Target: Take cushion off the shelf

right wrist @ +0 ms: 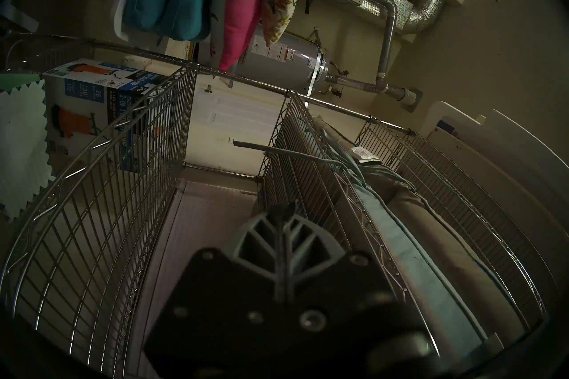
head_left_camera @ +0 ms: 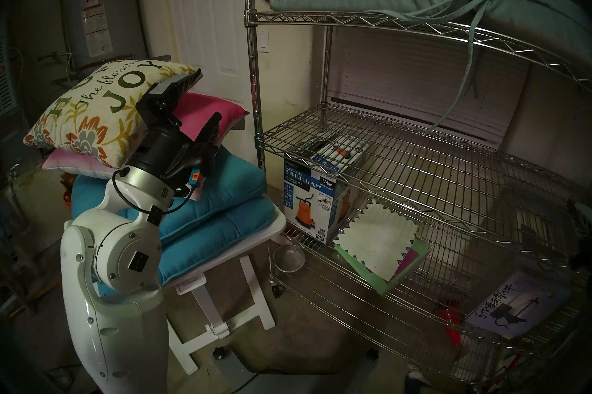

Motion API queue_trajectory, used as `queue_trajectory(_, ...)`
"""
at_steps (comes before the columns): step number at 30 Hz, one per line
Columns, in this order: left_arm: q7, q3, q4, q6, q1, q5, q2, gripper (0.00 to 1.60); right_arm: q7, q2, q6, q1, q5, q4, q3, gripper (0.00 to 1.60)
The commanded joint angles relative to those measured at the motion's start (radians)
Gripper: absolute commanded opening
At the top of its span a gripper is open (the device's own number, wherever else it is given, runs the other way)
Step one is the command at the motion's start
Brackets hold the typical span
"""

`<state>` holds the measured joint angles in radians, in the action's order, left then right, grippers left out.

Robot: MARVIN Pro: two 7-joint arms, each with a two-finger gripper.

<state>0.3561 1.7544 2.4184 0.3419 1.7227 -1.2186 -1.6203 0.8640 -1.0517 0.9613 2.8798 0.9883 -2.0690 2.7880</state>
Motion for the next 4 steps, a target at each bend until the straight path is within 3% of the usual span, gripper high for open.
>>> queue_trajectory(1,-0.019,-0.015,0.025,-0.031,-0.008,-0.015,-0.001,1.60,0.062,-0.001,-0.001,0.000,-0.007,-0.001,0.004,0.00)
queue_trajectory(4,-0.022,-0.022,0.025,-0.041,-0.008,-0.024,-0.001,1.60,0.062,-0.001,-0.001,0.000,-0.006,-0.001,0.004,0.00)
